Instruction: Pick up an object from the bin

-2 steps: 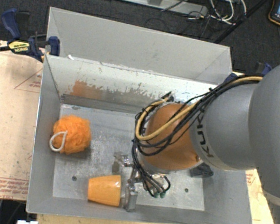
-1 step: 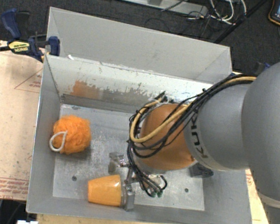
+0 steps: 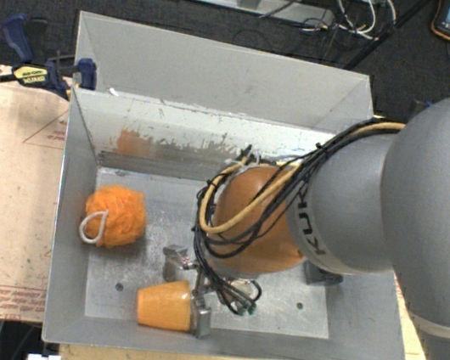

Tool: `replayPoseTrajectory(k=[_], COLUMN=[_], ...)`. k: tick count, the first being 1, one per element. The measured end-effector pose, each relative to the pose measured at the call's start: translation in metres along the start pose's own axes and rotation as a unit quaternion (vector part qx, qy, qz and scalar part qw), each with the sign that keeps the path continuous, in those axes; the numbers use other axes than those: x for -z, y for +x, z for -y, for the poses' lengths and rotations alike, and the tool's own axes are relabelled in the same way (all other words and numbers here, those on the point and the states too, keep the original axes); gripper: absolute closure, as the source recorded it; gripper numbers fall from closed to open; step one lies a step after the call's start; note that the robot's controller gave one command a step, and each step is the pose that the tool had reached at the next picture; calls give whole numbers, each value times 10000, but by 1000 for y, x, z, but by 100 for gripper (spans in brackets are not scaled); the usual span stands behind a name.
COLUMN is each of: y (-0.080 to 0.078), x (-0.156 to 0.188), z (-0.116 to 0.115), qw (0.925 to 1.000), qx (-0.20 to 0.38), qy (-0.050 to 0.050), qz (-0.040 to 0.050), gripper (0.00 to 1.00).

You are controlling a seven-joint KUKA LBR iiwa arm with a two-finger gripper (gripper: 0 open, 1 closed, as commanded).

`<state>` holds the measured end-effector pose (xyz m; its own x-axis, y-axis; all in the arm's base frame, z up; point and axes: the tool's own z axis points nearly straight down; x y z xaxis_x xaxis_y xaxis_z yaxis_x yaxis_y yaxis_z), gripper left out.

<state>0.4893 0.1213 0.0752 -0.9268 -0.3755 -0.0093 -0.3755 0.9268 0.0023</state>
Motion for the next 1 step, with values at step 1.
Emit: replayPoseTrajectory(k=[1], y=[-4], x=[-2], z=[-5], qw=[9996], qx=[272], qy=[4], qz=[3], gripper=[0])
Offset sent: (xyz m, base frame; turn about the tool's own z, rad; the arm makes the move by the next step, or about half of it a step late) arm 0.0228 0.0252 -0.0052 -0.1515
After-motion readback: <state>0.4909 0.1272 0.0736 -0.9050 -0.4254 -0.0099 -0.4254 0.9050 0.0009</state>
